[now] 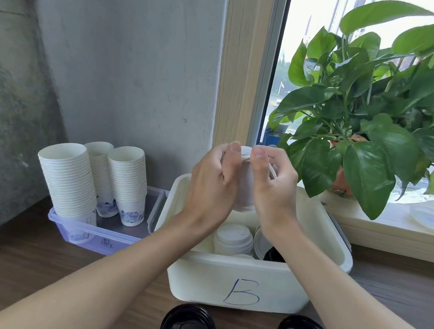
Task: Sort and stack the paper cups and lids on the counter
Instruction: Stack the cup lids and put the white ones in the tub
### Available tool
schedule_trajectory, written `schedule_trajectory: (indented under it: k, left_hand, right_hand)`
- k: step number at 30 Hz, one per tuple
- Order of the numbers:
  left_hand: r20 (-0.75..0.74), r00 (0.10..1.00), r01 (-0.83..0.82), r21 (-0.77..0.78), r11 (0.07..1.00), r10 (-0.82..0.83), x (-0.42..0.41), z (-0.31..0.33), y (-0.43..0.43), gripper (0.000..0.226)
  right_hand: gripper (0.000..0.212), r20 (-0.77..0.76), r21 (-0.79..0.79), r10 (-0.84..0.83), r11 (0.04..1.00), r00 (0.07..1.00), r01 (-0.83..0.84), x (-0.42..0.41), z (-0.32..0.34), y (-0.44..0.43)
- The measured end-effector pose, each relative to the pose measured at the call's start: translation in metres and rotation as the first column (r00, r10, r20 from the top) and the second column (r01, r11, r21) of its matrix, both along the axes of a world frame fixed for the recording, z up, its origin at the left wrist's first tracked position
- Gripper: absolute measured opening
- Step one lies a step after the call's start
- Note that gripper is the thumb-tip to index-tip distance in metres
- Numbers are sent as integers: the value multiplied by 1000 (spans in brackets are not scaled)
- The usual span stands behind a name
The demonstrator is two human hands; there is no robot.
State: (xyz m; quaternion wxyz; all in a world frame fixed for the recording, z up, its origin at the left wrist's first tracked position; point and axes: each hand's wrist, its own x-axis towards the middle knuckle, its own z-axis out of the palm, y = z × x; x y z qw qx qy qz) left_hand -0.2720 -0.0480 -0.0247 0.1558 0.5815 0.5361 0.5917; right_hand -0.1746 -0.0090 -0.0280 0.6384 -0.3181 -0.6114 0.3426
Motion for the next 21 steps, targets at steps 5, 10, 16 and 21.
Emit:
schedule_trajectory:
  k: [5,10,16,21]
  left_hand:
    - [-107,967,215,-147,965,-232,-33,-6,-4,76]
    - [-135,959,231,-130,964,-248,-46,-11,-4,70]
    - [-63,945,307,-175,935,-322,-53,-10,-6,91]
    - [-37,948,306,-173,936,-317,-56,-7,-8,65]
  right_hand:
    - [32,-17,-12,70,997,997,-70,2,0,-2]
    - [41,186,-34,253,967,950,-251,9,4,-2]
    - [61,265,24,135,989,955,-146,12,2,-6]
    - [56,347,-37,163,986,923,-161,15,6,-3]
